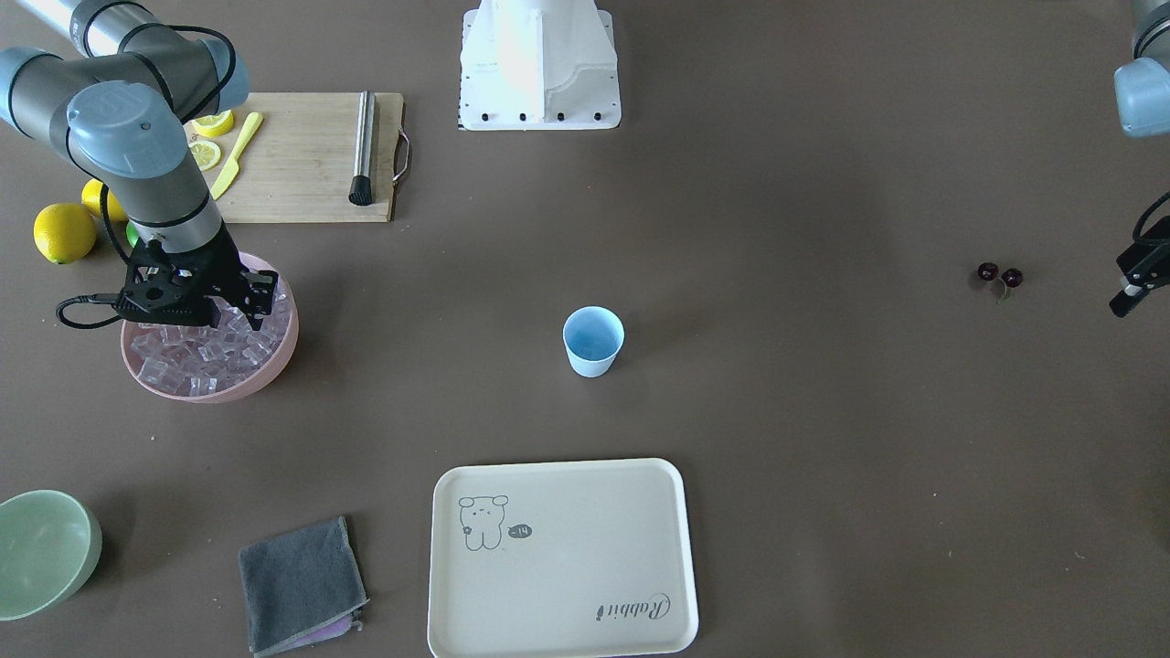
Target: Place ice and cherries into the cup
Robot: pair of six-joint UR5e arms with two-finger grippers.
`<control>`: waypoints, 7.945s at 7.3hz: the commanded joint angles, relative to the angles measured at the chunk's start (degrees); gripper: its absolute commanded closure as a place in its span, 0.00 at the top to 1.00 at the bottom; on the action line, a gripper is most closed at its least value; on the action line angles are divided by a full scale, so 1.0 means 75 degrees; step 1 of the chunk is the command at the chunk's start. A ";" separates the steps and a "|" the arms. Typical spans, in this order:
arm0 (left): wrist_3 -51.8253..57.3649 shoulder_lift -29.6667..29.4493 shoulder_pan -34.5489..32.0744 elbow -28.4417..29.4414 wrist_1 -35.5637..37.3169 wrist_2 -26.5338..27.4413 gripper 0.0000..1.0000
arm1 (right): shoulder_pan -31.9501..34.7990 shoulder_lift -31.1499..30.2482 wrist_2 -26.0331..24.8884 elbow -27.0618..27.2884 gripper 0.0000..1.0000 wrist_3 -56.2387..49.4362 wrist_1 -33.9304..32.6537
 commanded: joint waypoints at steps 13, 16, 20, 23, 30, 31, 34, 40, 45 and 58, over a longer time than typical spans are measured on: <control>-0.0574 -0.0010 0.0397 -0.0364 0.0012 -0.0104 0.99 | -0.0629 0.3033 -0.1810 0.0192 0.00 0.1590 0.0025; -0.0586 -0.0010 0.0504 -0.0481 0.0000 -0.0093 0.99 | -0.1275 0.3745 -0.2573 -0.0531 0.00 0.1673 0.0072; -0.0832 -0.0010 0.0504 -0.0574 0.0000 -0.0104 0.99 | -0.1731 0.4124 -0.3310 -0.1882 0.00 0.1696 0.1699; -0.0832 0.0059 0.0504 -0.0621 -0.0011 -0.0104 0.99 | -0.2153 0.4124 -0.3697 -0.2185 0.00 0.1696 0.2460; -0.0832 0.0412 0.0539 -0.0879 -0.0011 -0.0104 0.99 | -0.2518 0.4288 -0.3933 -0.2492 0.62 0.1673 0.3001; -0.0832 0.0481 0.0539 -0.0879 -0.0023 -0.0104 0.99 | -0.2518 0.4265 -0.3945 -0.2504 0.99 0.1626 0.3118; -0.0832 0.0482 0.0539 -0.0879 -0.0023 -0.0093 0.99 | -0.2309 0.4242 -0.3794 -0.2318 1.00 0.1196 0.3107; -0.0832 0.0458 0.0527 -0.0891 -0.0011 -0.0022 0.99 | -0.0668 0.2112 -0.1367 0.0859 1.00 0.0384 -0.0104; -0.0809 0.0470 0.0527 -0.0879 -0.0023 -0.0011 0.99 | -0.0035 0.0787 -0.1309 0.0860 1.00 0.0349 -0.0784; -0.0797 0.0388 0.0633 -0.0868 -0.0011 0.0001 0.99 | -0.0444 -0.0411 -0.0910 0.0766 0.45 0.0114 -0.1006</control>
